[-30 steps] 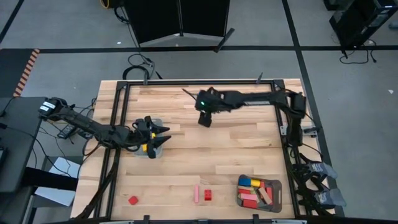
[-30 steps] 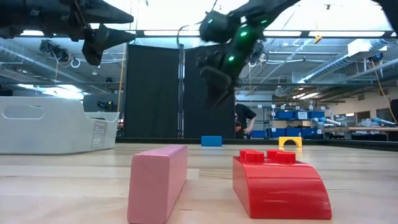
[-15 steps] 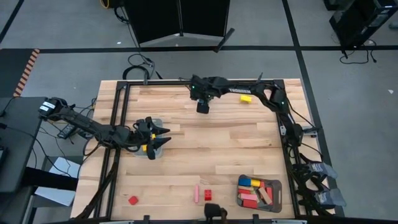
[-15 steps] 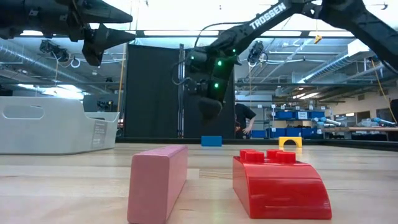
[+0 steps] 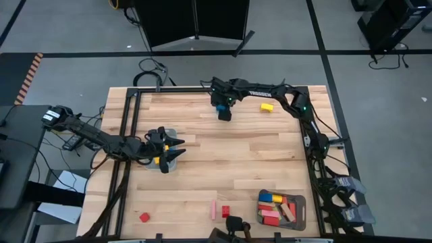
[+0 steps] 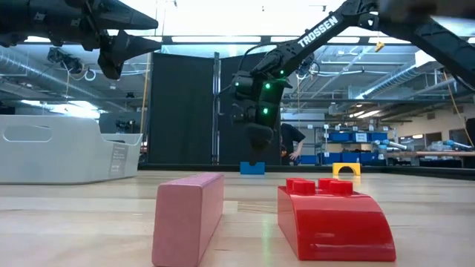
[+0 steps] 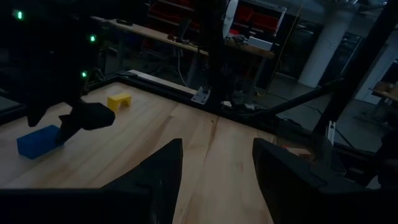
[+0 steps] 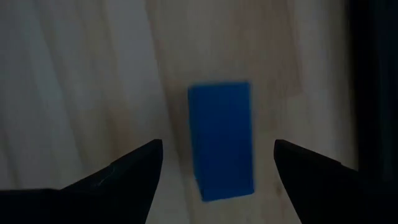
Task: Sort blocks by size
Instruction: Put the blue block into the black bin
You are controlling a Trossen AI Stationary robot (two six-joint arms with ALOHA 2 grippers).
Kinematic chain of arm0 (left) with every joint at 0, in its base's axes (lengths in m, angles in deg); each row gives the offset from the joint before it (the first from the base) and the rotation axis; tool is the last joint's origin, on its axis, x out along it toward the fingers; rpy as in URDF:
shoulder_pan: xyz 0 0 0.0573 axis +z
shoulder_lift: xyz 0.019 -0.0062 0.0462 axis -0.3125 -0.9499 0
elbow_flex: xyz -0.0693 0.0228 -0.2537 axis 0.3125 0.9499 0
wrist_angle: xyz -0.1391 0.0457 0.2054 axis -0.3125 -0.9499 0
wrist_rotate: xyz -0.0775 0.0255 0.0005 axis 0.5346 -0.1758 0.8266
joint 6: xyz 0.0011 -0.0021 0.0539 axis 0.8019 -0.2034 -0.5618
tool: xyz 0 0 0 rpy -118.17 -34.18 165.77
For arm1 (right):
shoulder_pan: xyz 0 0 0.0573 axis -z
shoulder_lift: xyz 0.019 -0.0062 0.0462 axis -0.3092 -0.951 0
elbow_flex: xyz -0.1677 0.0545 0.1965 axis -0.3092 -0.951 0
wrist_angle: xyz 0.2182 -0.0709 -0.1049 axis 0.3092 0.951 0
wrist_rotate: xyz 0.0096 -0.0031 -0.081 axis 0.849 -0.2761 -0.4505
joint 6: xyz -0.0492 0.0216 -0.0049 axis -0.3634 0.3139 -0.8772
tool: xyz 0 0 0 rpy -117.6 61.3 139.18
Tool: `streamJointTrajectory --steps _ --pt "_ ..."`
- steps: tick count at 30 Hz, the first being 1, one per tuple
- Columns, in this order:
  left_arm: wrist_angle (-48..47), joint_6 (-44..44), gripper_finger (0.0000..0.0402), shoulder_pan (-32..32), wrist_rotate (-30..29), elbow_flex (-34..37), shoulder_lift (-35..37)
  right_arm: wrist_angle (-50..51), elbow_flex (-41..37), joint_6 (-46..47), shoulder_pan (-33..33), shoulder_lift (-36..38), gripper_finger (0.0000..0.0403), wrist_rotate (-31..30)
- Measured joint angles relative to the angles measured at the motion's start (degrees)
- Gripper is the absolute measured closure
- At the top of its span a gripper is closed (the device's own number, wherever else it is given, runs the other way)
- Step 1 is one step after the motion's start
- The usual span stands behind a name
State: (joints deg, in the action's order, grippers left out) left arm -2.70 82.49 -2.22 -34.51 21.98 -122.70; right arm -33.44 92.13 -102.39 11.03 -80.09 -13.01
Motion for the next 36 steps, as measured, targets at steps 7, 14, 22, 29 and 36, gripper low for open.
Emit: streamJointTrajectory --steps 7,14,22,29,36 --pt "0.1 -0.1 0.0199 0.0 0.0 0.0 0.0 0.7 0.2 -1.0 -0.1 -2.8 0.0085 -1.3" --pt "0.0 -0.1 0.0199 0.0 0.0 0.0 0.0 0.5 0.3 -1.5 -0.9 -3.5 0.0146 -1.3" --pt "0.0 -0.1 0.0199 0.0 0.0 0.0 0.0 0.3 0.2 0.1 -2.1 -3.3 0.0260 -3.0" --pt "-0.1 -0.2 0.0200 0.0 0.0 0.0 0.0 2.9 0.0 0.2 -2.7 -0.1 0.0260 -4.3" --pt "-0.3 -0.1 0.0200 0.0 0.0 0.0 0.0 9.6 0.0 3.3 -9.3 10.7 0.0260 -4.8"
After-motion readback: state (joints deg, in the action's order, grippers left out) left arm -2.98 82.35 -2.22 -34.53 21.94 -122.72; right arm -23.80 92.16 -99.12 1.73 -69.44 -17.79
